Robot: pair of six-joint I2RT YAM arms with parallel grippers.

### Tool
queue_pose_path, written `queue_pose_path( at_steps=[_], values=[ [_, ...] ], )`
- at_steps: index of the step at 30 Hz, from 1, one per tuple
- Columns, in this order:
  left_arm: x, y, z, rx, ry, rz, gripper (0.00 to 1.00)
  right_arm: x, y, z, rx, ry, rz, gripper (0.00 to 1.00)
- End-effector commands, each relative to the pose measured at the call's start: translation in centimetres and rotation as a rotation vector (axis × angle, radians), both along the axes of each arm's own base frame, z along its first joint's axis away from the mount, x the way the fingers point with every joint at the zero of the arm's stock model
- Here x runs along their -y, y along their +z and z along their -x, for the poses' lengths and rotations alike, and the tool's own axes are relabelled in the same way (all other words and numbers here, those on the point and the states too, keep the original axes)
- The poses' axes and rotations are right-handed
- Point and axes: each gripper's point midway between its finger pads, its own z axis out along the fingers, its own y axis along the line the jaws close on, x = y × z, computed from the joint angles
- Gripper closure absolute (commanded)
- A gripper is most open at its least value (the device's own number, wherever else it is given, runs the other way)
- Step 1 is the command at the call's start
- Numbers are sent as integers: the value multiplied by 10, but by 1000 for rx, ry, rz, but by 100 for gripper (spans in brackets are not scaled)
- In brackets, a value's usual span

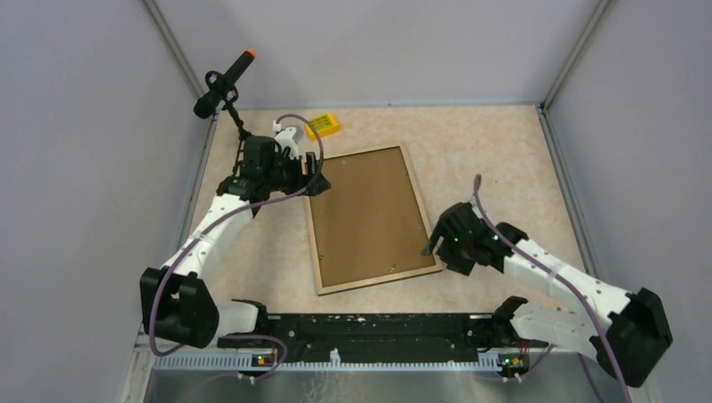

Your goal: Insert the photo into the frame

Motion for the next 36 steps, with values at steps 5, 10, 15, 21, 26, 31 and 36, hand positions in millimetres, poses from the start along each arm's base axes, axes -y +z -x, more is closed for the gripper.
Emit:
queue_pose_path(
  at_steps=[5, 10, 15, 21, 26, 31, 36],
  values=[
    [0, 34, 17, 180, -49, 27, 21, 0, -14, 10, -80, -410, -223, 29],
    [5, 43, 23, 197, -74, 57, 21, -12, -36, 10, -177, -416, -179, 32],
    [5, 46, 25, 212, -77, 59, 21, -22, -55, 5, -209, -431, -189, 45],
    [5, 45, 25, 211, -79, 59, 21, -20, -73, -1, -208, -465, -149, 65],
    [4, 44, 26, 211, -78, 57, 21, 4, -81, -15, -137, -458, -55, 89],
    [5, 42, 26, 205, -81, 59, 21, 45, -82, -48, -79, -326, 47, 100],
    [6, 41, 27, 198, -85, 64, 21, 76, -66, -86, 30, -187, 157, 100]
  ],
)
